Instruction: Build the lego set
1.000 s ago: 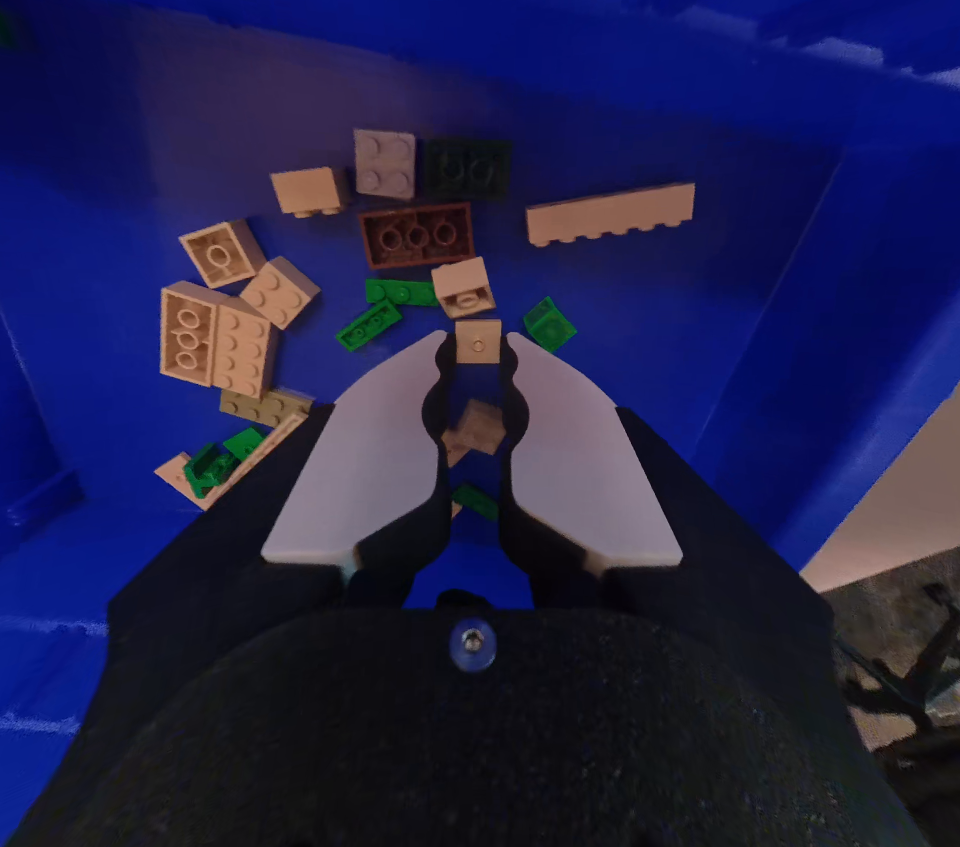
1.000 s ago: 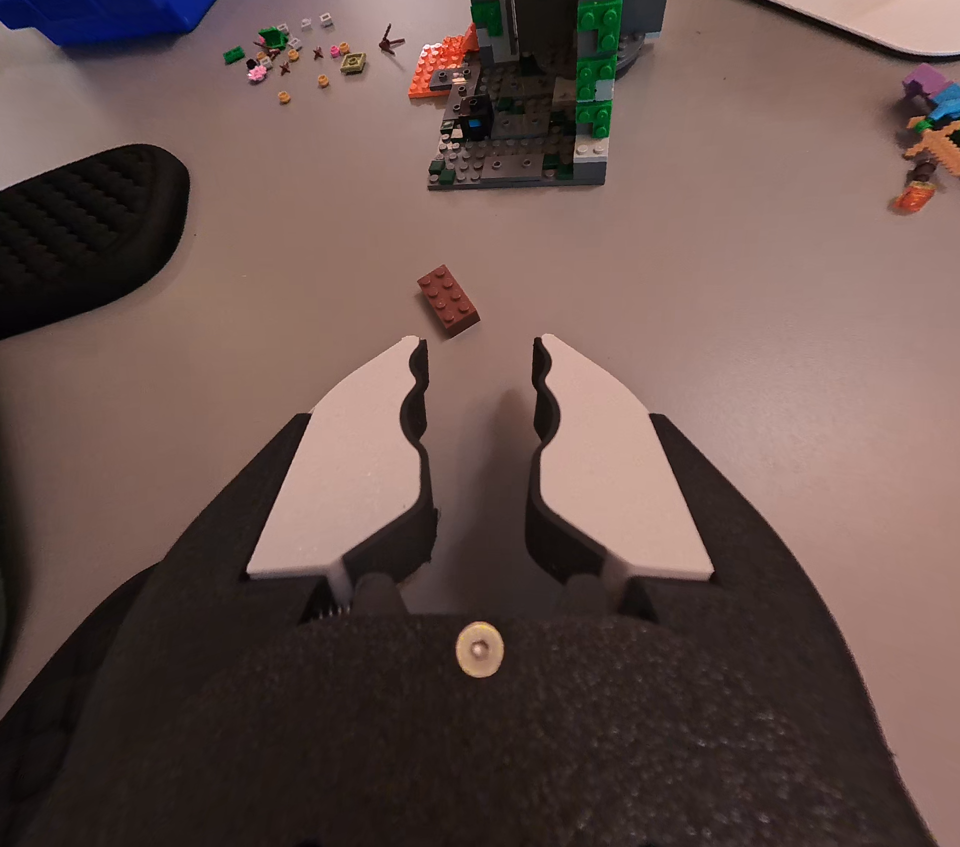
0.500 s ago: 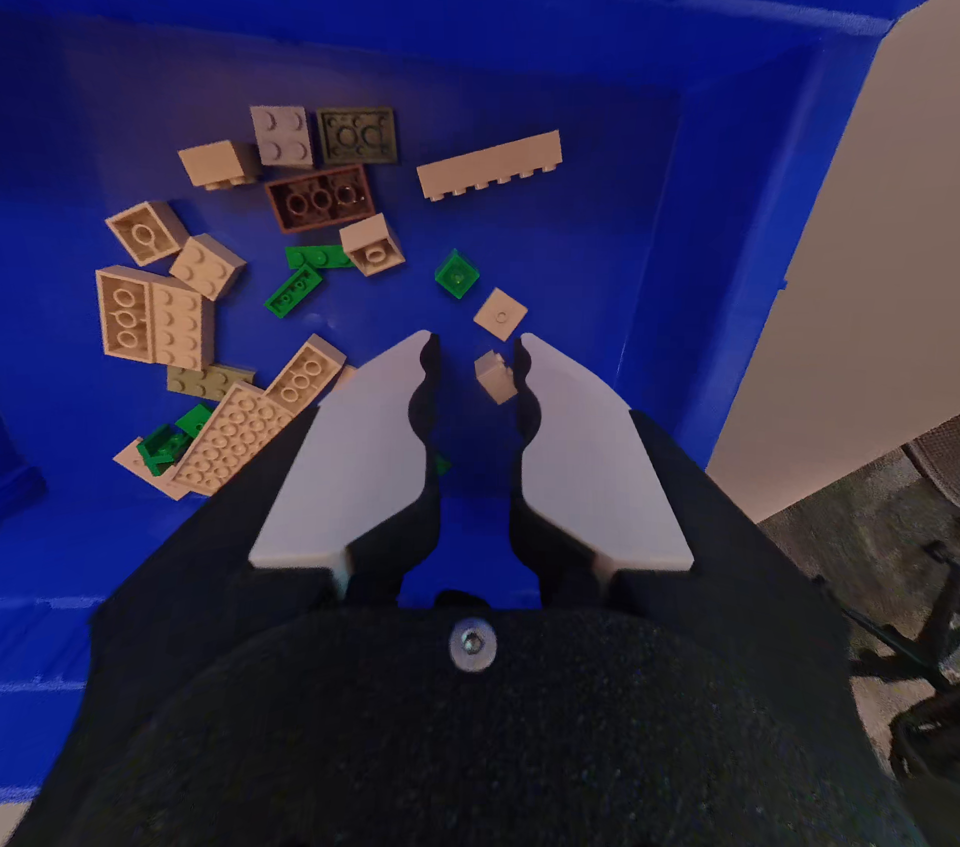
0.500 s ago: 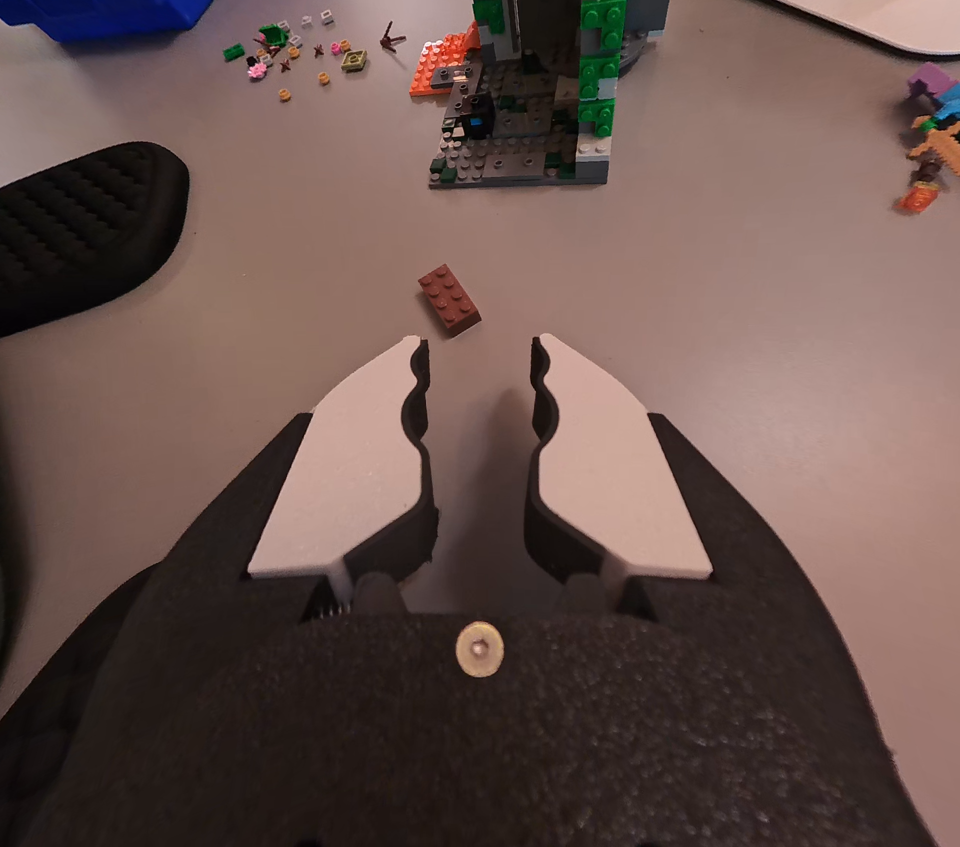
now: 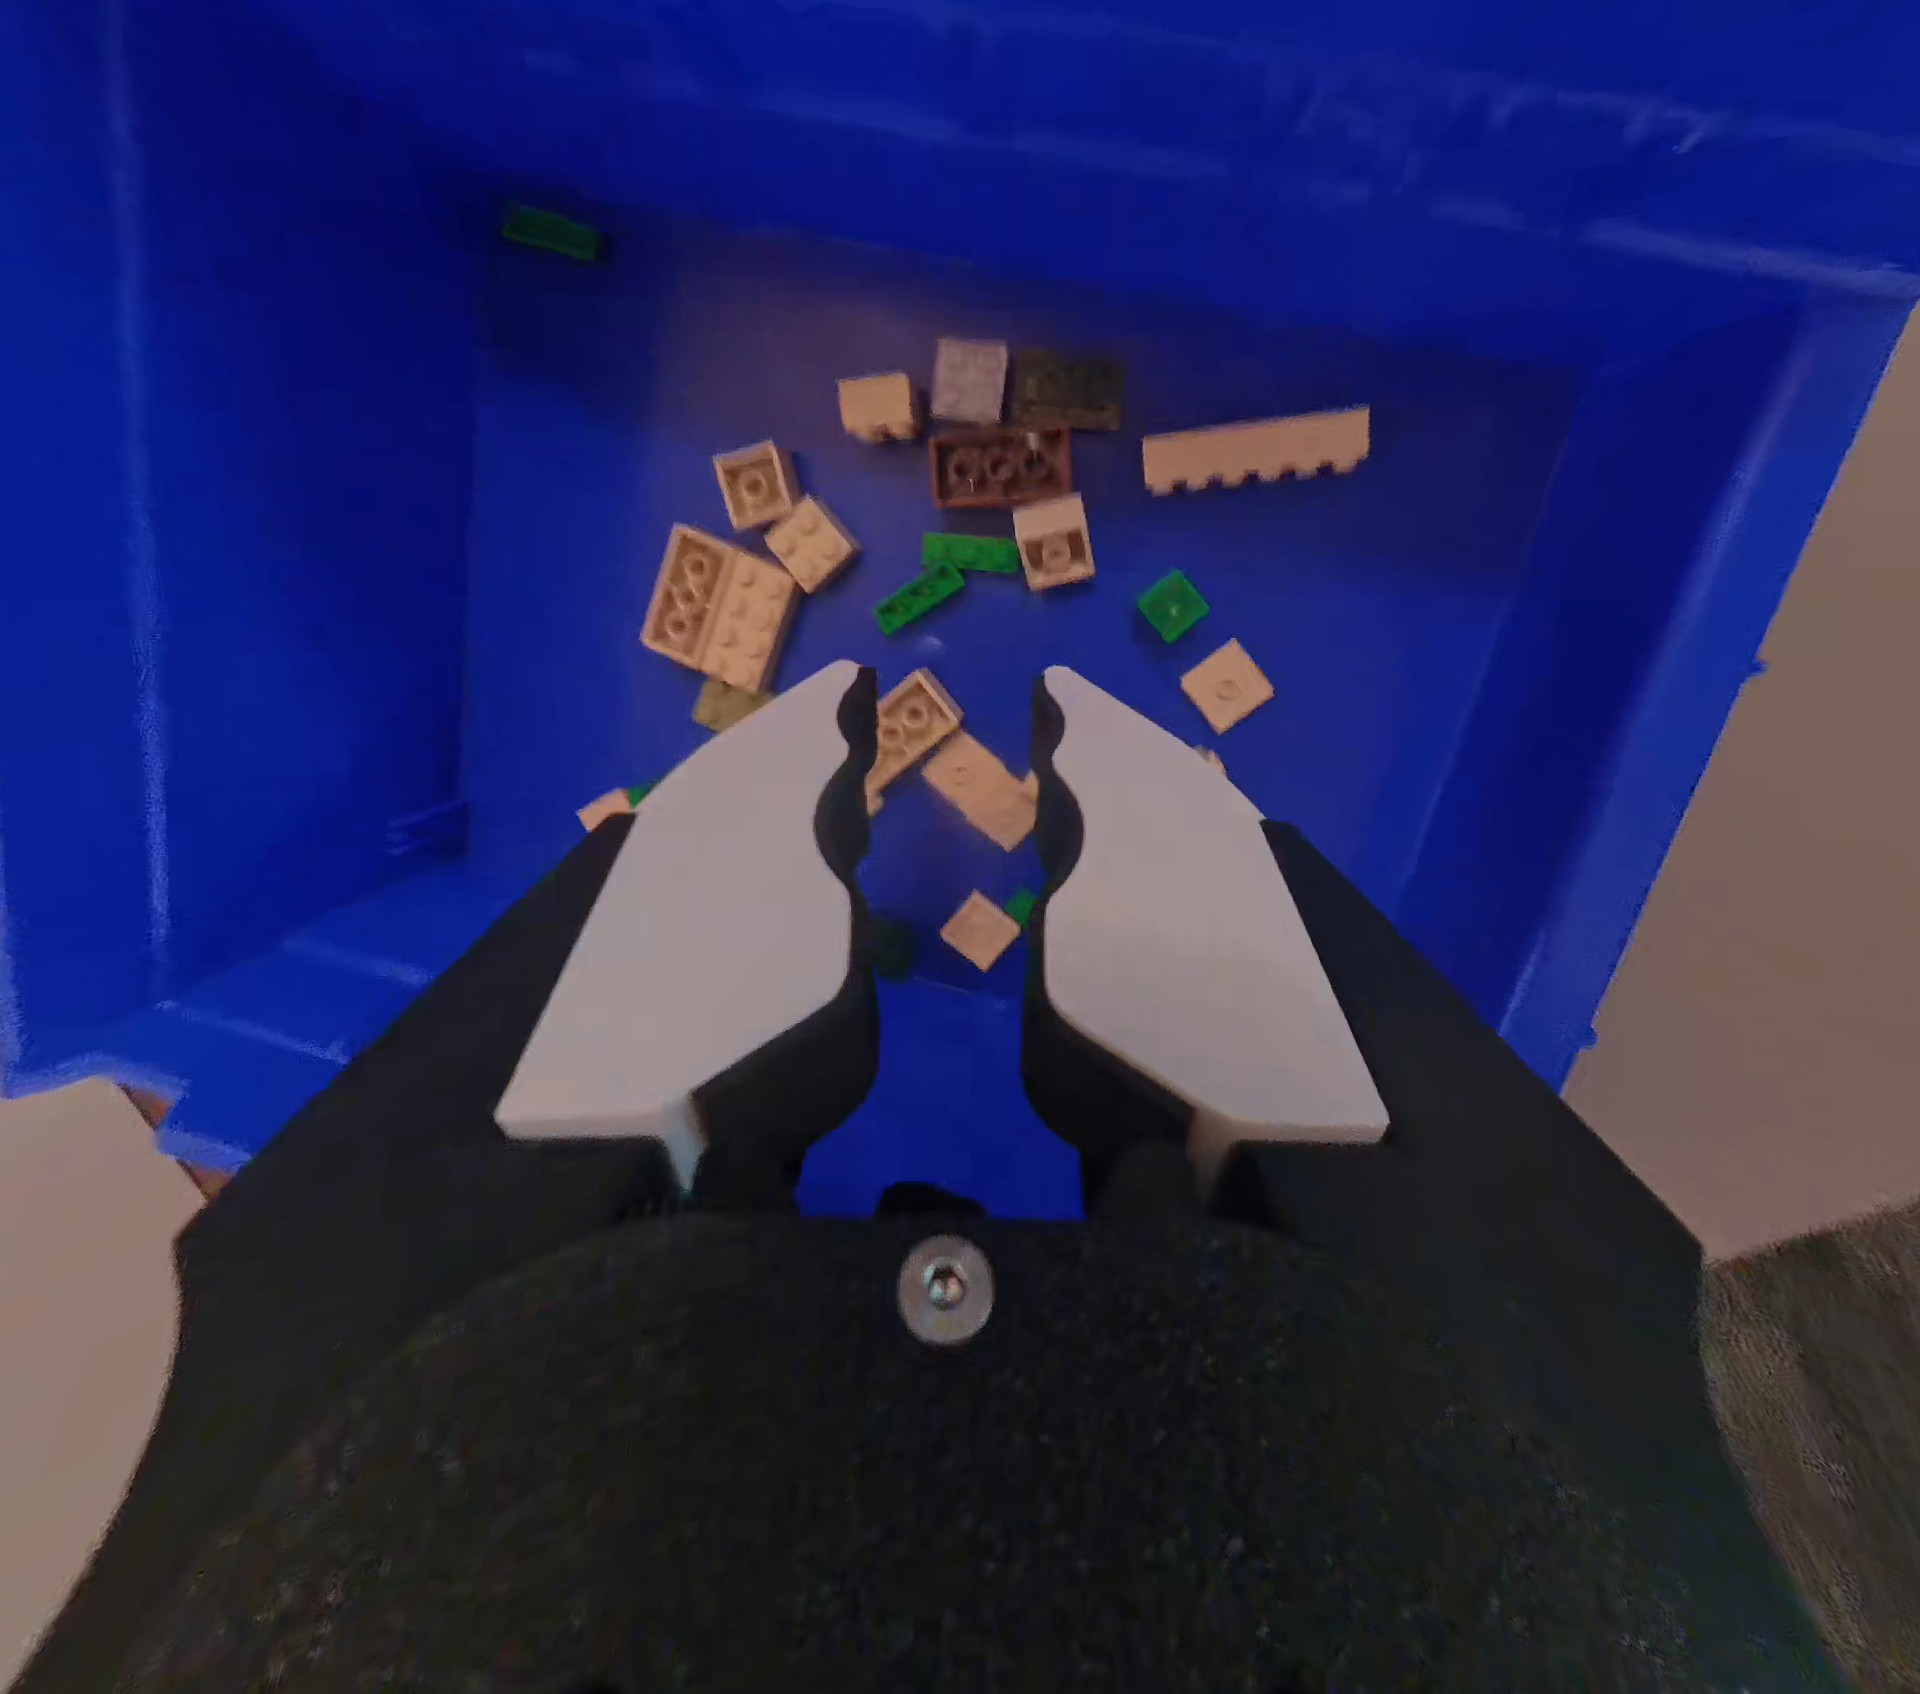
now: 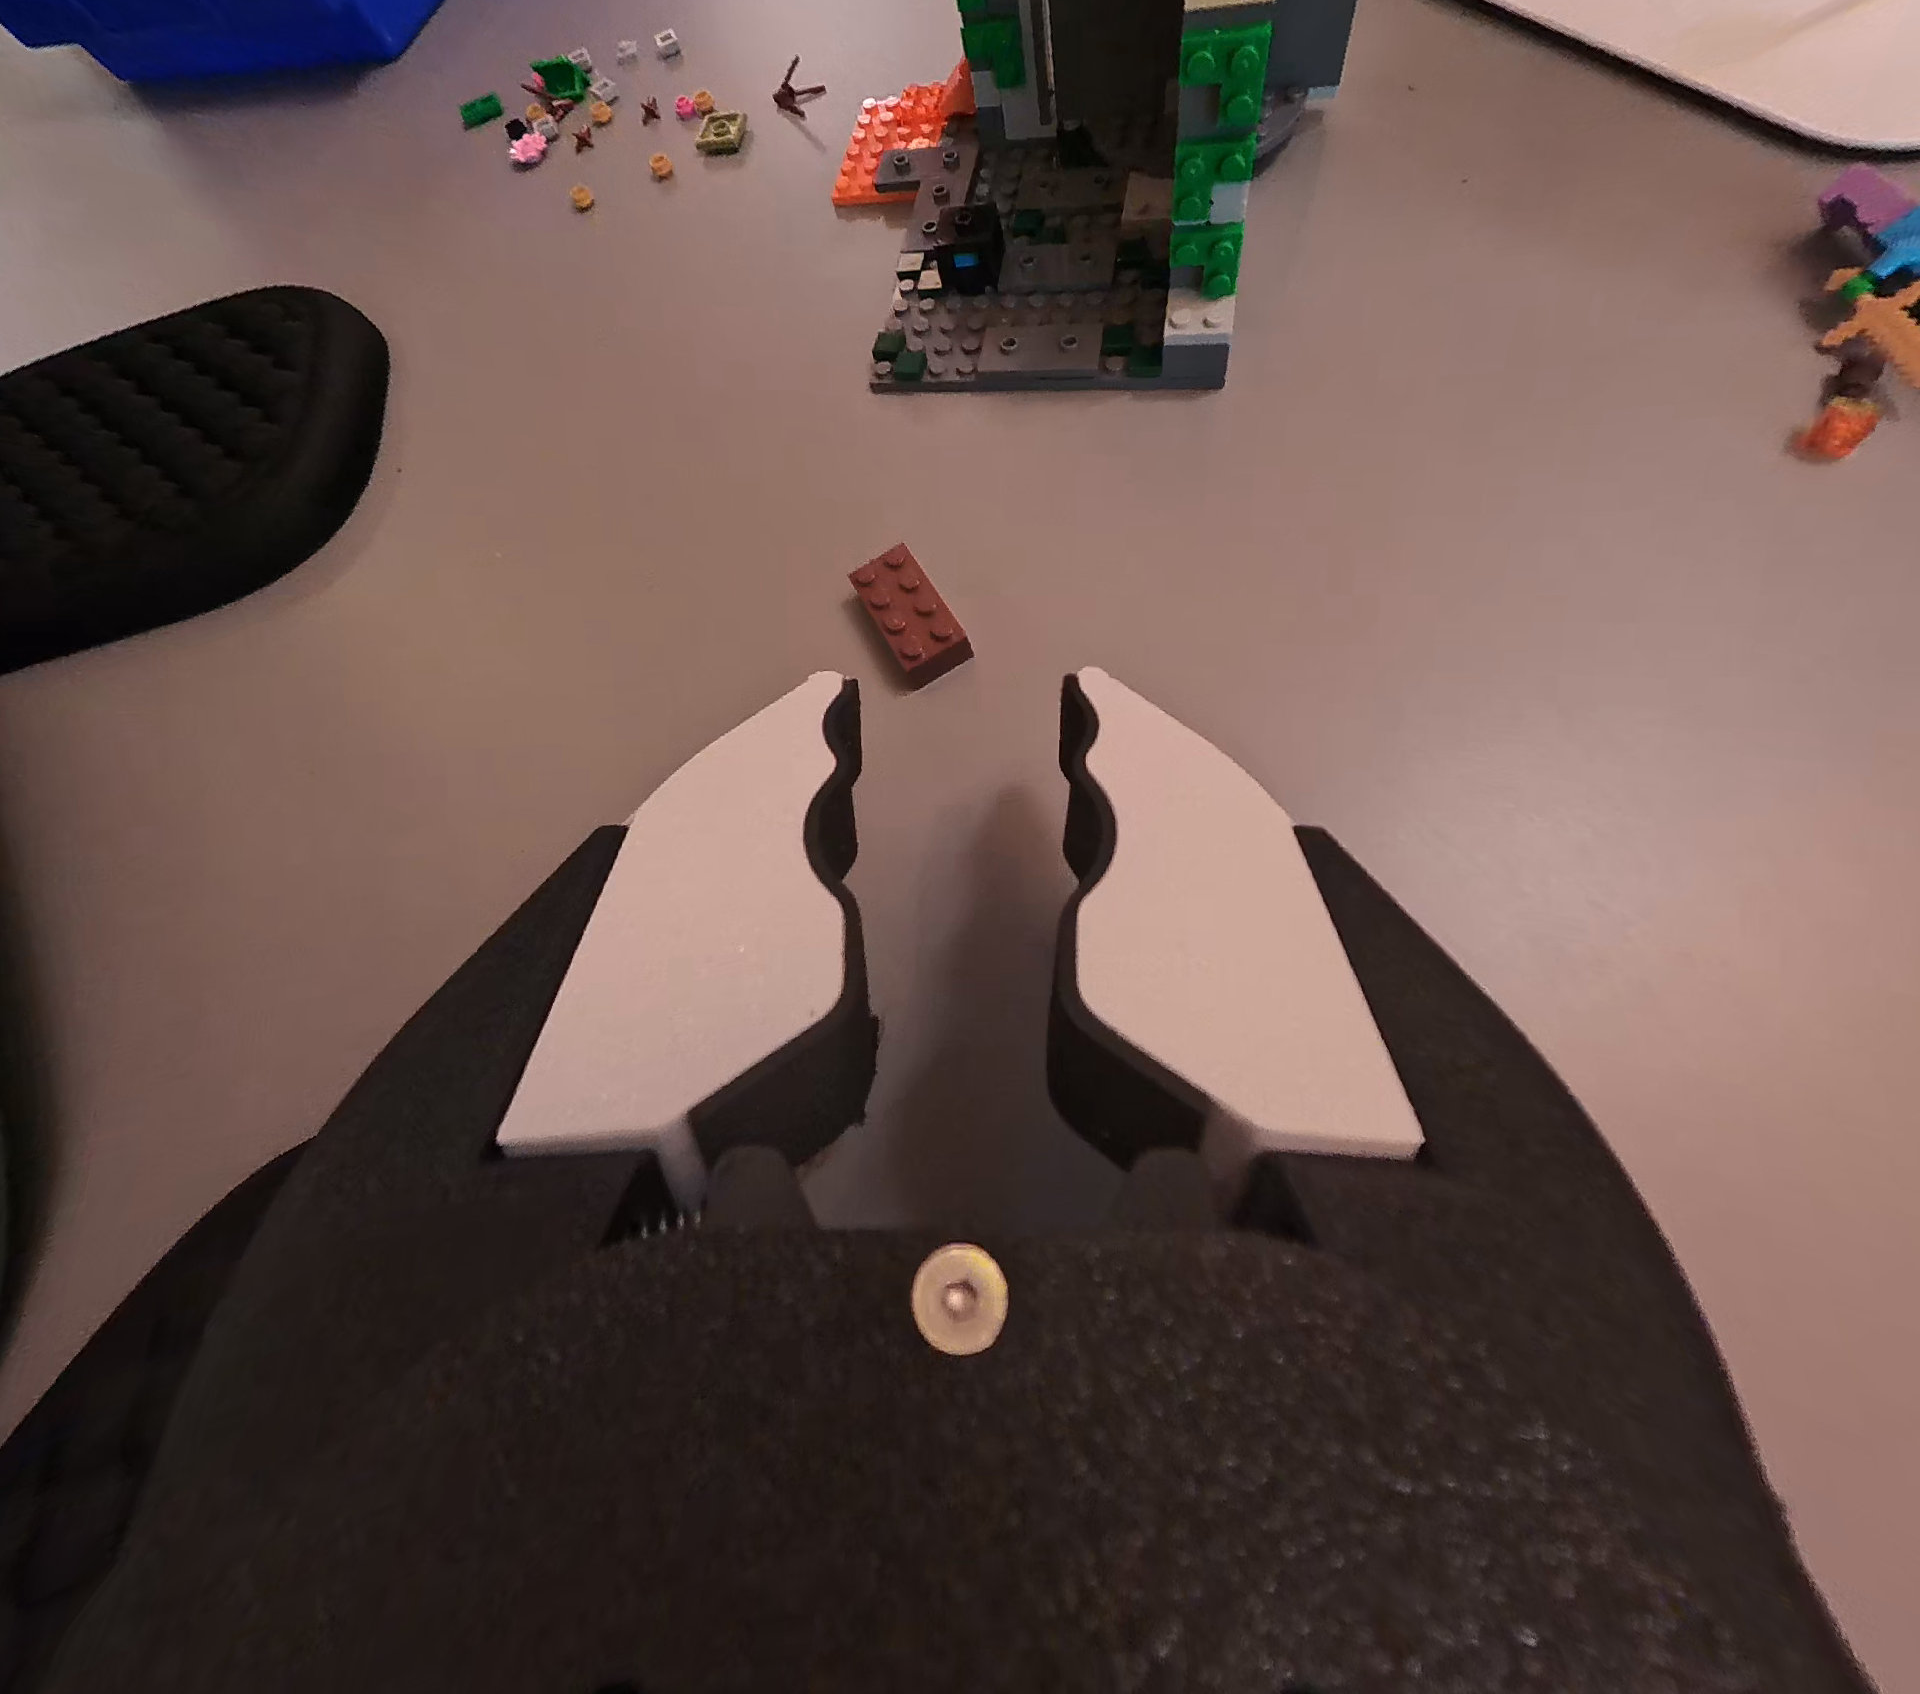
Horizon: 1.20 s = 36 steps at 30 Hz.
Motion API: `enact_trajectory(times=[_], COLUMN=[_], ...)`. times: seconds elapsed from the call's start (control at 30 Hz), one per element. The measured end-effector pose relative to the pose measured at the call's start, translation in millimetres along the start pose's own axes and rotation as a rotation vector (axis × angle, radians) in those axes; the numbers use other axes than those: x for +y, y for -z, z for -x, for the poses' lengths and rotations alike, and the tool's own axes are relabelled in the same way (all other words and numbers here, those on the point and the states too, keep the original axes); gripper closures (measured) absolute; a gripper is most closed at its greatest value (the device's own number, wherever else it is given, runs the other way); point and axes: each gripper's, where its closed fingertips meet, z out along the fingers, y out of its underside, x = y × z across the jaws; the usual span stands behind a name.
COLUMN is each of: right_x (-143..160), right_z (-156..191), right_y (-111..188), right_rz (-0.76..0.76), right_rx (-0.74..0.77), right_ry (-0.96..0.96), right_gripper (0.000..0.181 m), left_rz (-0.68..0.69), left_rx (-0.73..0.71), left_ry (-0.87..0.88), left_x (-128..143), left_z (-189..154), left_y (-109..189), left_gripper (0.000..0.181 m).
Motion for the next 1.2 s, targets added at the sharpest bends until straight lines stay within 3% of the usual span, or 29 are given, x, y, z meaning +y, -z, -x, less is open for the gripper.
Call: enact_trajectory(times=[0.1, 0.23, 0.37, 0.5, 0.53, 0.57, 0.63, 0.8, 1.07, 1.2], right_x=[-6.7, -11.2, -10.8, -7.0, -5.8, -4.9, -3.9, -3.4, -2.0, -7.1], right_z=[3.8, 8.4, 12.1, 14.1, 14.3, 14.5, 15.0, 13.2, 10.6, 17.8], right_y=[2.0, -1.8, -9.3, -15.2, -16.1, -16.5, -15.6, -9.4, -11.5, -14.3], right_rz=[-0.027, -0.021, -0.006, 0.004, 0.007, 0.01, 0.014, 0.01, -0.002, -0.026], right_rx=[0.005, 0.002, -0.008, -0.017, -0.019, -0.02, -0.019, -0.007, -0.021, -0.039], right_ry=[0.057, 0.098, 0.112, 0.116, 0.114, 0.114, 0.117, 0.122, 0.091, 0.123], right_gripper=[0.147, 0.147, 0.147, 0.147, 0.147, 0.147, 0.147, 0.148, 0.148, 0.149], left_rz=[-0.223, -0.495, -0.532, -0.472, -0.424, -0.37, -0.288, -0.216, -0.183, -0.263], left_rx=[-0.063, -0.029, 0.061, 0.131, 0.145, 0.149, 0.197, 0.219, 0.245, 0.305], left_ry=[-0.019, -0.137, -0.218, -0.232, -0.23, -0.224, -0.204, -0.158, -0.154, -0.144], left_x=[-45.3, -116.2, -159.9, -191.5, -195.0, -197.9, -202.0, -213.6, -211.2, -216.7], left_z=[-12.5, -82.4, -161.0, -218.5, -227.1, -232.3, -243.5, -247.8, -245.8, -257.5], left_y=[23.2, 57.2, 51.4, 13.2, -3.4, -21.6, -54.5, -102.6, -110.9, -101.1], left_gripper=[0.166, 0.181, 0.181, 0.181, 0.18, 0.166, 0.154, 0.149, 0.165, 0.165])
